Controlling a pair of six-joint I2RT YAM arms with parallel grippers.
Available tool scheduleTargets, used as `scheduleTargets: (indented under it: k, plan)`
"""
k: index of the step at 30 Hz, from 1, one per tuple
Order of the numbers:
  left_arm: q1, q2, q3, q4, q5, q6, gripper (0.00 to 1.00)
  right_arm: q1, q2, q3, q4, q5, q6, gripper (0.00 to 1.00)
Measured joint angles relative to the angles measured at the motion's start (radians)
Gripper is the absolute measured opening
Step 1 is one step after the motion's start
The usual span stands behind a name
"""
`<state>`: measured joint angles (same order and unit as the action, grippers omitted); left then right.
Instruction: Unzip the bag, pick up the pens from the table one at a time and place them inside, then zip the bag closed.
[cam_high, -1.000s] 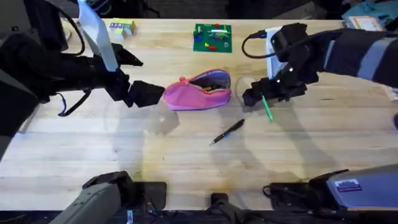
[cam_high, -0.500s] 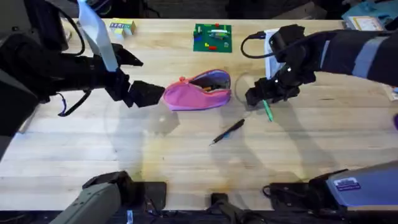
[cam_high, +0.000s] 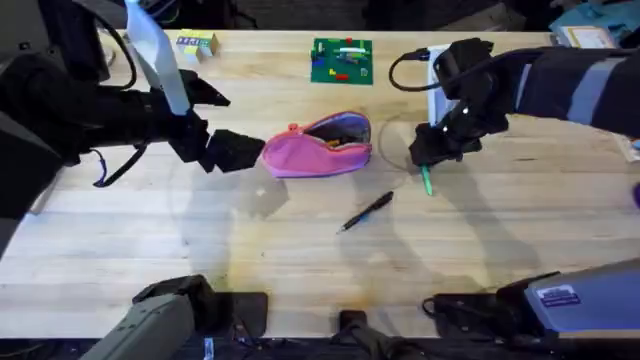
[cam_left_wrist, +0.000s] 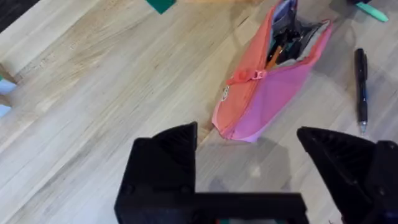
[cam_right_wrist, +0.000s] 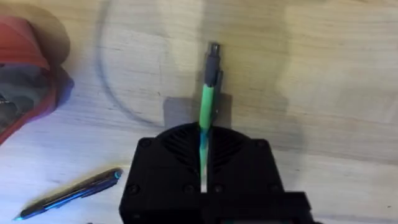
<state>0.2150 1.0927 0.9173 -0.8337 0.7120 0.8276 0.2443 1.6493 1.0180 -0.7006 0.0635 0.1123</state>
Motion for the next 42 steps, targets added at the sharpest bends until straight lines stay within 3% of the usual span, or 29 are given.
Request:
scheduleTargets:
  k: [10,17,30,35,36,42]
  plan:
    - [0.0,0.0,0.0,0.0,0.0,0.0,0.993,0.0,-0.021,0.006,-0.009,0.012,0.0,0.033]
    - [0.0,0.0,0.0,0.0,0.0,0.0,0.993,0.007,-0.127,0.061,-0.006,0.016,-0.073,0.029]
    - [0.0,0.0,0.0,0.0,0.0,0.0,0.993,0.103,-0.256,0.069,0.026,0.019,-0.496,0.032]
    - [0.0,0.0,0.0,0.0,0.0,0.0,0.993,0.15,-0.258,0.069,0.033,0.019,-0.711,0.032]
    - [0.0,0.0,0.0,0.0,0.0,0.0,0.993,0.176,-0.258,0.069,0.036,0.019,-0.838,0.032]
    - [0.0,0.0,0.0,0.0,0.0,0.0,0.993,0.223,-0.258,0.069,0.04,0.021,-1.076,0.033]
